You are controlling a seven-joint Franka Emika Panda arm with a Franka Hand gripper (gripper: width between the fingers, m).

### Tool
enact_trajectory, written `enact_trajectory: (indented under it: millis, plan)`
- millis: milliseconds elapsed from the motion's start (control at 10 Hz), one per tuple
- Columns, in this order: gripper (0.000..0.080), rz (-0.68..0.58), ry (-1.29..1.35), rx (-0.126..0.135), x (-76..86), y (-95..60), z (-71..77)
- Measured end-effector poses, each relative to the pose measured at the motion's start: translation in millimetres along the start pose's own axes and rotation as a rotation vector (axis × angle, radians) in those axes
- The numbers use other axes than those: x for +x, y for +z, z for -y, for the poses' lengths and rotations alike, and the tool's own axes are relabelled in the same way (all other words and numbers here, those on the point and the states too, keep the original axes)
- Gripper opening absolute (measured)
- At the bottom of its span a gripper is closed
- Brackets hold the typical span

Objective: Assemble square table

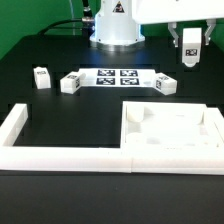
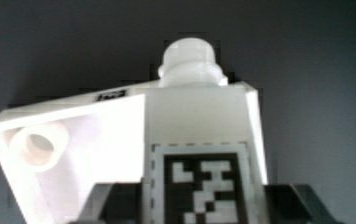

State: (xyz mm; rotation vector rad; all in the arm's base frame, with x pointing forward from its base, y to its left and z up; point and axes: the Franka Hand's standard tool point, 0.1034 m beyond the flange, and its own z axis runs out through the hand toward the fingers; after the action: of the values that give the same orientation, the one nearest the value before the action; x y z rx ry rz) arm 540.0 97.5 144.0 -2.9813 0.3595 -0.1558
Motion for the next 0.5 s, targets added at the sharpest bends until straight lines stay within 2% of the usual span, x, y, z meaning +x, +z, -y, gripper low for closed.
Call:
enact_trajectory:
  millis: [100, 200, 300, 400, 500]
  plan:
    - [0.0287, -0.092, -0.009, 0.011, 6.4, 2.8, 3.1]
    - [0.0287, -0.161, -0.044, 0.011, 9.6, 16.2, 3.8]
    - [0.0287, -0.184, -0.075, 0.001, 30.4, 18.6, 1.7]
    - [0.0287, -0.258, -0.105, 0.007, 58.3, 12.0, 5.5]
    - [0.0287, -0.344, -0.139, 0.019, 72.7, 11.9, 9.5]
